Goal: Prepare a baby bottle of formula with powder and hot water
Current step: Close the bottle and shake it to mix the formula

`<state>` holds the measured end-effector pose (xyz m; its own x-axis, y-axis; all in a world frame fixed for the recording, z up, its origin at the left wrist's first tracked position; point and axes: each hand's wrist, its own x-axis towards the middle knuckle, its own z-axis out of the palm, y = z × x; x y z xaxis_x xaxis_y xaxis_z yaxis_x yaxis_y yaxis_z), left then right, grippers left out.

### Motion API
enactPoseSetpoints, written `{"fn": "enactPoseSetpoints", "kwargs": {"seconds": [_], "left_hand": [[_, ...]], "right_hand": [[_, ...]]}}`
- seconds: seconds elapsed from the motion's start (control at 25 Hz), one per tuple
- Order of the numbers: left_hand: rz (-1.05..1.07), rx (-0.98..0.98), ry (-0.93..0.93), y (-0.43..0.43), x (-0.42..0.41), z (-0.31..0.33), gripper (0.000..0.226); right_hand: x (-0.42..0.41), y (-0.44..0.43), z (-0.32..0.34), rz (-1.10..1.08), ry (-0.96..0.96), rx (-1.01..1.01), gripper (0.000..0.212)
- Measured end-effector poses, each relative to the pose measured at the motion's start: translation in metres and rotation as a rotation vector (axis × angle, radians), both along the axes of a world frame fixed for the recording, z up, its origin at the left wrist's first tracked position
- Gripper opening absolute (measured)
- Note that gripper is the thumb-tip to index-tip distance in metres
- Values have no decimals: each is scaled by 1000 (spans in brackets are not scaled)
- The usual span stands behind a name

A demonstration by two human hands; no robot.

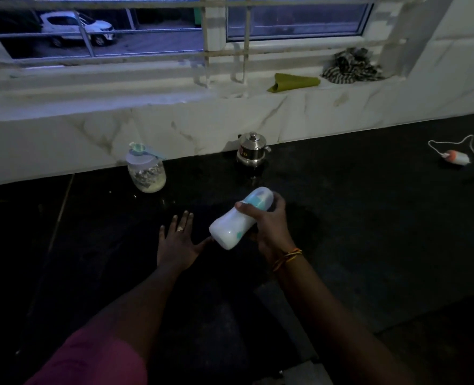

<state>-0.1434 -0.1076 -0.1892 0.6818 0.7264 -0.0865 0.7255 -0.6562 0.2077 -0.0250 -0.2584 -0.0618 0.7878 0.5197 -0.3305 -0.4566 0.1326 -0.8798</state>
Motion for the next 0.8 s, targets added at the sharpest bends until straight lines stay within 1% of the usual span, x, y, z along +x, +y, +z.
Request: {"fn": "enactPoseSetpoints", "kwargs": {"seconds": [0.16, 0.28, 0.32, 0.44, 0.6, 0.72, 0.8], "left_hand": [[27, 3, 23, 0, 2, 1, 89], [-14, -1, 37, 1, 0, 1, 86], [-16, -5, 34, 1, 0, 1, 86], [-4, -8, 23, -1, 0, 3, 87], [-9, -14, 75, 0, 1, 5, 86], [-15, -17, 80, 1, 1, 4, 89], [-19, -12, 70, -1, 1, 4, 88]], "right_hand": [[1, 0, -5, -75, -48, -33, 82], [-9, -1, -12, 42, -69, -38, 74], [-10, -3, -12, 44, -83, -38, 74], [-9, -6, -10, -20, -206, -111, 83], [-18, -9, -14, 161, -283, -145, 81], [-19, -10, -16, 111, -457, -219, 84], [-20, -11, -15, 171, -535, -230, 87]]}}
